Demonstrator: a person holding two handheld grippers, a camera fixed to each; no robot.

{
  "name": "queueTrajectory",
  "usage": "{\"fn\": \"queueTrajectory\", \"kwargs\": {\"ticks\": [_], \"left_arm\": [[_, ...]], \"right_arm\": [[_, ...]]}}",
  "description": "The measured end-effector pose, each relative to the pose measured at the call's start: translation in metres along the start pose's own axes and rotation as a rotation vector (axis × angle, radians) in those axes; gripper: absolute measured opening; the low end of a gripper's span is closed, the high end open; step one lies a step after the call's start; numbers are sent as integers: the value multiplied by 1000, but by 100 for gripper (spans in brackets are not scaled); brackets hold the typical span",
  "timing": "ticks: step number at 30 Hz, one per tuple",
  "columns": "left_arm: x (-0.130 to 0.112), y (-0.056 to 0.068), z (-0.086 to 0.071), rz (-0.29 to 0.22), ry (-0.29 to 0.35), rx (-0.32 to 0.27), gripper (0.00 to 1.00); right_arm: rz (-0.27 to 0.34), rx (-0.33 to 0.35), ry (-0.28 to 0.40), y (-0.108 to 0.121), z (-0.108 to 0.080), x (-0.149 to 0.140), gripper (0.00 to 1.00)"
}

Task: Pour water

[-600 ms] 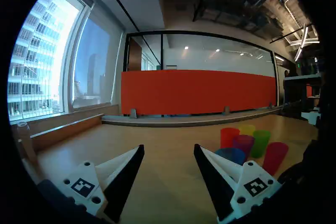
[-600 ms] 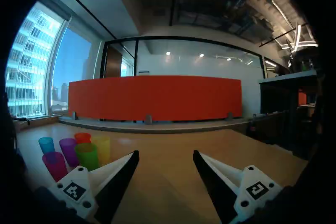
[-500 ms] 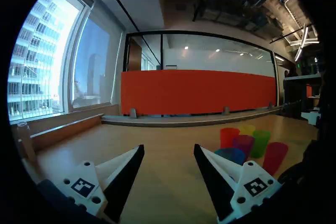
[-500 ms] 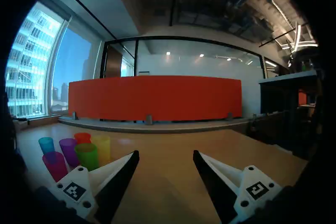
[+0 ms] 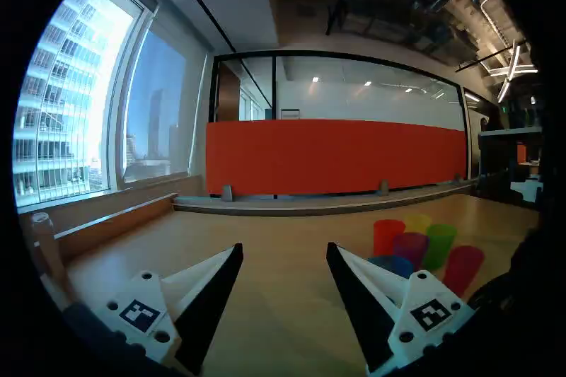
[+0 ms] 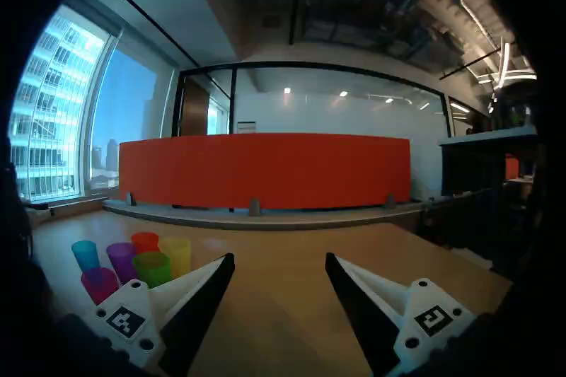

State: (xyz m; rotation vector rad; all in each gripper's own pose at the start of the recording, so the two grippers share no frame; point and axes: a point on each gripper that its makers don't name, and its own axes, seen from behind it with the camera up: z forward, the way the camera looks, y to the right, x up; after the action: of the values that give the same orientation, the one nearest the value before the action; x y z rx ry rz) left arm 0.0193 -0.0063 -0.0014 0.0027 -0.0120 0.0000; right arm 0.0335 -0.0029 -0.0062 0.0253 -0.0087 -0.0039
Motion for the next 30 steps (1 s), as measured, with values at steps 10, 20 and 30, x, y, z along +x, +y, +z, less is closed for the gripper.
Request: {"fn": "queueTrajectory", "kwargs": {"ticks": [10,20,30], "left_arm": [[58,3,7,-24,-4,-41,87],[116,15,17,-39,-2,-103,87],[165,27,24,-45,5,-175,87]], "right_arm": [[-17,28,-58,-1,5,35,99],[11,74,-93,-10,13,80,99],[18,114,-72,-18,24,135,99]]}}
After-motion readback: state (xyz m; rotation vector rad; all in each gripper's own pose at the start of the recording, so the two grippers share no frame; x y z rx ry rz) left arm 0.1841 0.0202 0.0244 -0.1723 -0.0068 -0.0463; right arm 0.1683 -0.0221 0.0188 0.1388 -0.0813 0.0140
